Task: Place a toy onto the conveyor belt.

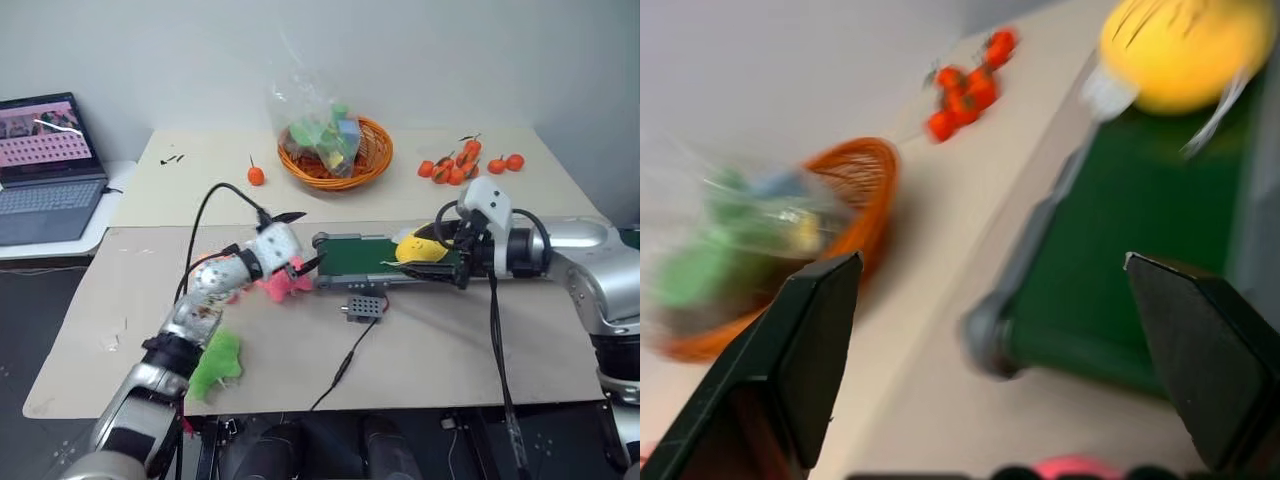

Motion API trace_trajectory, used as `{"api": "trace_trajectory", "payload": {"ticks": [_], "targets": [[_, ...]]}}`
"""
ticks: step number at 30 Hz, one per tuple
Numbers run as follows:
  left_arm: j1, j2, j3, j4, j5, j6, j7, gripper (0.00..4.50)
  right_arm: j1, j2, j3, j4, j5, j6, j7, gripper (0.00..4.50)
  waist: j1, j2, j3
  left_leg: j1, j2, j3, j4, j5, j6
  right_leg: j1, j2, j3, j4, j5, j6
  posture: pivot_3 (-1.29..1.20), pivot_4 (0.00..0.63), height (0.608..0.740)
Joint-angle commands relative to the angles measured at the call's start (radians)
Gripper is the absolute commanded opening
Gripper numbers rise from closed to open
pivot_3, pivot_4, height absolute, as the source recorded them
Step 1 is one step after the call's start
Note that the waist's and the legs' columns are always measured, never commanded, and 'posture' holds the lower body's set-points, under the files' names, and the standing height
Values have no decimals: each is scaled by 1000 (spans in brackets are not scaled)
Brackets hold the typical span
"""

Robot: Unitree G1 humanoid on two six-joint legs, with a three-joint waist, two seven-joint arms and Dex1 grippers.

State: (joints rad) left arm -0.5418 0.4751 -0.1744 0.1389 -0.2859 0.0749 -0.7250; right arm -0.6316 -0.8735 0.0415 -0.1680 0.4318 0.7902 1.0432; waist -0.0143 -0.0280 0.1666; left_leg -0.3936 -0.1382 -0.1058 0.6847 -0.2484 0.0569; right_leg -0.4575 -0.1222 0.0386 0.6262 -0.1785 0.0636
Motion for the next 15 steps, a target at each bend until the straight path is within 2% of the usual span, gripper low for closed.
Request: {"api": "trace_trajectory", "payload": {"ticks": [1, 3, 7, 11, 15], "targets": [[13, 100, 106, -227, -200, 299, -73, 4465, -67, -17, 7, 25, -27, -62, 29, 4500, -6, 0, 0, 0, 0, 0, 0, 0, 0, 0, 0, 0, 1, 0, 0, 0, 150, 740], [38, 146, 141, -319, -265, 377, -101, 4465, -99, -6, 7, 42, -21, -69, 43, 4500, -12, 0, 0, 1, 1, 1, 0, 0, 0, 0, 1, 0, 1, 0, 0, 0, 150, 740], [71, 166, 230, -420, -345, 489, -50, 4465, -140, 43, 15, 64, -7, -89, 51, 4500, -6, 1, 0, 2, 1, 1, 0, 0, 0, 1, 1, 0, 0, 0, 0, 0, 150, 740], [108, 152, 297, -555, -379, 572, 69, 4465, -154, 125, 24, 51, 41, -64, 59, 4500, -3, 1, 0, 3, 2, 1, 0, 0, -1, 2, 1, 0, -1, 0, -1, 0, 150, 740], [109, 128, 358, -566, -387, 577, 134, 4465, -167, 151, 30, 72, 39, -71, 72, 4500, 2, 1, 0, 3, 2, 1, 0, 0, -1, 2, 1, 1, -1, 1, -1, 0, 150, 740]]}}
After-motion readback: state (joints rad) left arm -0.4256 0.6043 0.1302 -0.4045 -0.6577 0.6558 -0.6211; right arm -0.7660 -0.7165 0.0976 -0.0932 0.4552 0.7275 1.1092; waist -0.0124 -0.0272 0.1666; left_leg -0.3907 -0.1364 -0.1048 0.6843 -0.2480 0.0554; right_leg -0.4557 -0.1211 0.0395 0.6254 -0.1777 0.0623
